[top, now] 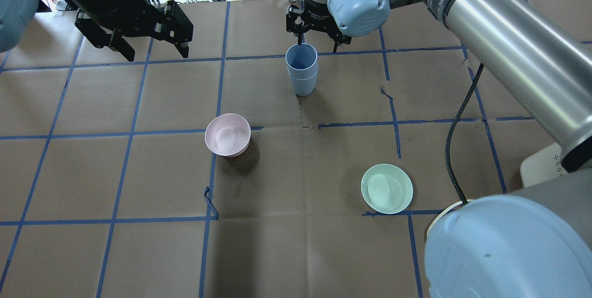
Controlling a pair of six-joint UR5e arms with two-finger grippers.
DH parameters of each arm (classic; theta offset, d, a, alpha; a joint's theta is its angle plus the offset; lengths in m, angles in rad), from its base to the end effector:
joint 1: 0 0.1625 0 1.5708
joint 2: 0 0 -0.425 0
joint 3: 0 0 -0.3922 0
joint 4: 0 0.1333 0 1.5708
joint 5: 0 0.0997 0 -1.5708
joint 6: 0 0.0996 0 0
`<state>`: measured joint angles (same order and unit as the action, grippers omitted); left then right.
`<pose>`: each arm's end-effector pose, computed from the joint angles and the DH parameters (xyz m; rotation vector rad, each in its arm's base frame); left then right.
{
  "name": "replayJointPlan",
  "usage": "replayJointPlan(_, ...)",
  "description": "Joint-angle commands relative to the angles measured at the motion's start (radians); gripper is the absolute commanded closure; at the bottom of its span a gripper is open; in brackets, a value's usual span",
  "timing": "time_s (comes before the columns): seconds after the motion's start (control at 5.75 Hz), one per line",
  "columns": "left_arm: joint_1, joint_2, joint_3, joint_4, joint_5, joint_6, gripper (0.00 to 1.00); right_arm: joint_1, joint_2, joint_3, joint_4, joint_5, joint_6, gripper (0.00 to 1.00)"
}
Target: Stack blue cups with both arms
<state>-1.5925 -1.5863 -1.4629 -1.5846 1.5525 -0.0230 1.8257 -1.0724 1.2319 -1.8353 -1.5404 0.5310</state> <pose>-0.1460 -0.5013 0.5322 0.0009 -3.1192 0.1220 0.3084 -0.6430 0.3850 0.4201 3.0417 -0.1312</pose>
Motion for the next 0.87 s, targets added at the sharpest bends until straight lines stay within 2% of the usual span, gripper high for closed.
replayJointPlan(0.0,0.000,0.000,0.001,0.000,0.001,0.000,0.01,-0.095,-0.143,0.015,0.168,-0.006,-0.180,0.00)
replayJointPlan(0.17,0.000,0.000,0.001,0.000,0.003,0.000,0.01,-0.188,-0.228,0.059,0.233,-0.006,-0.303,0.00)
replayJointPlan(0.35,0.000,0.000,-0.001,0.002,0.001,0.003,0.01,-0.259,-0.326,0.136,0.244,-0.006,-0.406,0.00)
replayJointPlan(0.52,-0.001,0.000,-0.001,0.002,0.001,0.003,0.01,-0.288,-0.395,0.202,0.243,-0.007,-0.416,0.00)
replayJointPlan(0.7,-0.001,0.000,-0.001,0.002,0.001,0.003,0.01,-0.284,-0.405,0.201,0.238,-0.012,-0.413,0.00)
